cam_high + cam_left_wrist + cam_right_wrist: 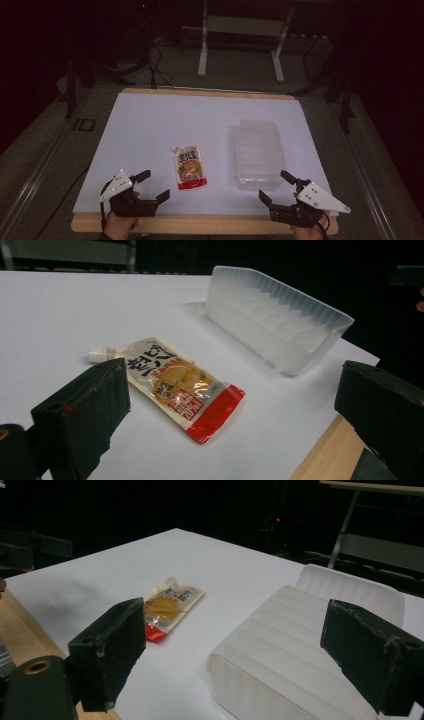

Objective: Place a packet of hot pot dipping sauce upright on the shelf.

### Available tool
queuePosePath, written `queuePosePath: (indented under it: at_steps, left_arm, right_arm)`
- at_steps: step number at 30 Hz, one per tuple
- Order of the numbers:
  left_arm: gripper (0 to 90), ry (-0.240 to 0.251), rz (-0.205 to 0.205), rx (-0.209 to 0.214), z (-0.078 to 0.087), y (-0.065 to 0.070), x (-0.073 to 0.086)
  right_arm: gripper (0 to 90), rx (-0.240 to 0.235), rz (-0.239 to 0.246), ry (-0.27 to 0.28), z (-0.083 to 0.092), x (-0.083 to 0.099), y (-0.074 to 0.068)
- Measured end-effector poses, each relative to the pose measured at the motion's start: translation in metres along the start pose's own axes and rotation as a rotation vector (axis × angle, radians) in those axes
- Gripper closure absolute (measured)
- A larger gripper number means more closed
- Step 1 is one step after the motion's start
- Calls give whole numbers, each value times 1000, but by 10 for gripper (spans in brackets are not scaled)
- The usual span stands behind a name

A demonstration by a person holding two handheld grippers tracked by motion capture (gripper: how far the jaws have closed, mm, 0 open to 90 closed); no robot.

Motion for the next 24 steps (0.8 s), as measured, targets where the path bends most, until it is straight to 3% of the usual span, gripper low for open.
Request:
queuePosePath:
  at_steps: [7, 14, 19, 24]
  left_arm:
    - [13, 8, -33, -8, 1, 4, -1]
    - [13, -18, -61, -11, -1, 7, 0]
    - [13, -18, -58, 17, 0, 8, -1]
    - [13, 0, -97, 34, -1, 15, -2]
  right_arm:
    - [103, -3, 2, 23, 0, -2, -4]
    - [104, -15, 24, 1, -3, -2, -7]
    - [104, -16, 34, -6, -3, -2, -8]
    - [104, -13, 31, -13, -4, -2, -8]
Point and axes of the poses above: each handheld gripper's, and its own axes: z roughly backward along the jaws, x roughly out of its underside, y roughly to its right, the point moved 2 cm from there along -z, roughly forward along the jaws, and after that the axes turned 14 degrees about -y, right-handed, at the moved point
